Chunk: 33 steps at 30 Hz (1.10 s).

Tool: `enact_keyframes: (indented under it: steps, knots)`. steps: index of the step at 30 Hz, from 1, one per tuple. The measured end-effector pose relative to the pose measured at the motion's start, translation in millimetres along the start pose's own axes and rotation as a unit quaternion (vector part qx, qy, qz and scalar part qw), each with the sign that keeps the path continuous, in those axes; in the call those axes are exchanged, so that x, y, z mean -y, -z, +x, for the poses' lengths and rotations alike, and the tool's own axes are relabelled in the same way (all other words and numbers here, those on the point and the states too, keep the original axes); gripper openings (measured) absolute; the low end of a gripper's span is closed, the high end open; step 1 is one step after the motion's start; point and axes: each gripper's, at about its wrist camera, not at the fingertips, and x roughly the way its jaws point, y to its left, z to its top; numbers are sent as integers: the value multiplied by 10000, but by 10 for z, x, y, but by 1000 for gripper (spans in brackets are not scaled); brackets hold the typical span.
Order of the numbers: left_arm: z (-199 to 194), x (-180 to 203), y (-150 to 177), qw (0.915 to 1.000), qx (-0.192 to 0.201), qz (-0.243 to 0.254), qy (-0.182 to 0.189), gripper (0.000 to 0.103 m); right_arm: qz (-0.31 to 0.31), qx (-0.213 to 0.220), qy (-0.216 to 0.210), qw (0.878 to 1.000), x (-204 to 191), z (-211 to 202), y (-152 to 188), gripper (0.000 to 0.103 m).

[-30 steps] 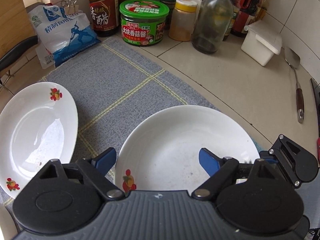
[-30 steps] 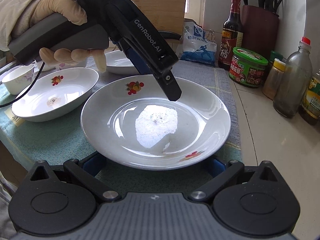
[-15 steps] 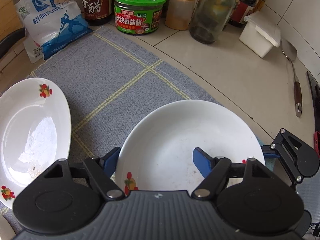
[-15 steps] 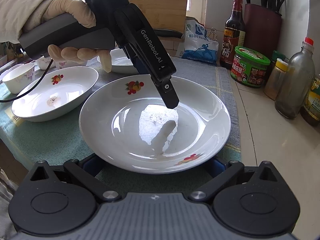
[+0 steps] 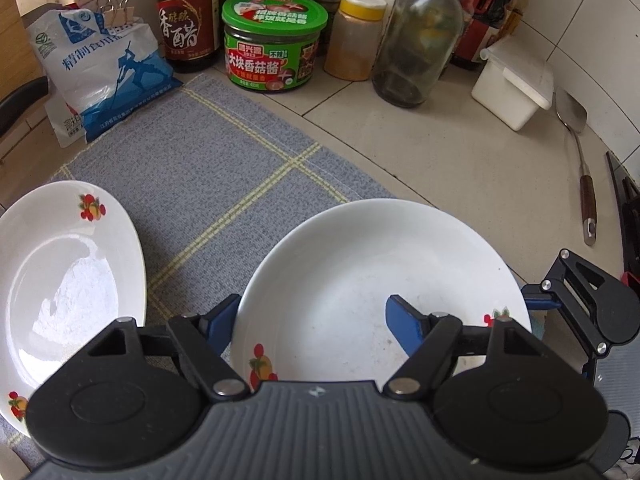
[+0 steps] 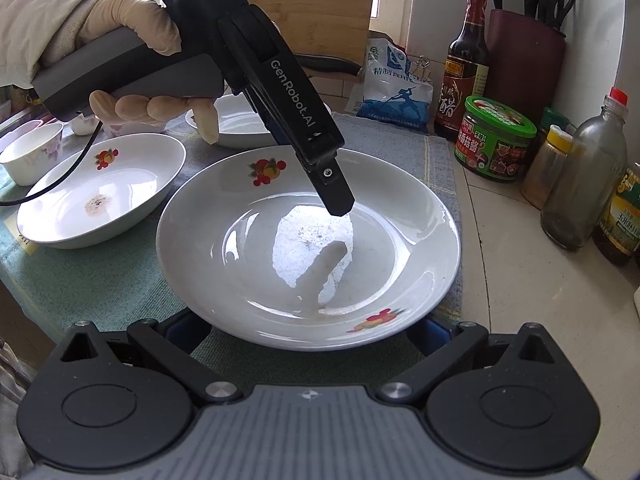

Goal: Organize plates and bowls

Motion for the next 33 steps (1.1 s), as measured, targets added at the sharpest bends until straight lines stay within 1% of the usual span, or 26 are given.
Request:
enact_keyframes:
  steps: [7,16,26,33]
  knots:
    - [59,-94,-220,9997,211,-74,-54,77,-125,10,86,9999,169,140,-123,103]
    - [187,-178,-451,9990,411,-114,-90,77,-92,-61,171,9998,355,343,-185,103]
    - [307,-246,-545,9987,471,-176,-109,77,-13,-124,221,9997,431,446,-226,103]
    - [376,-259,-549,9988,439,-184,-137,77,8,-138,262,9996,459,468,-241,103]
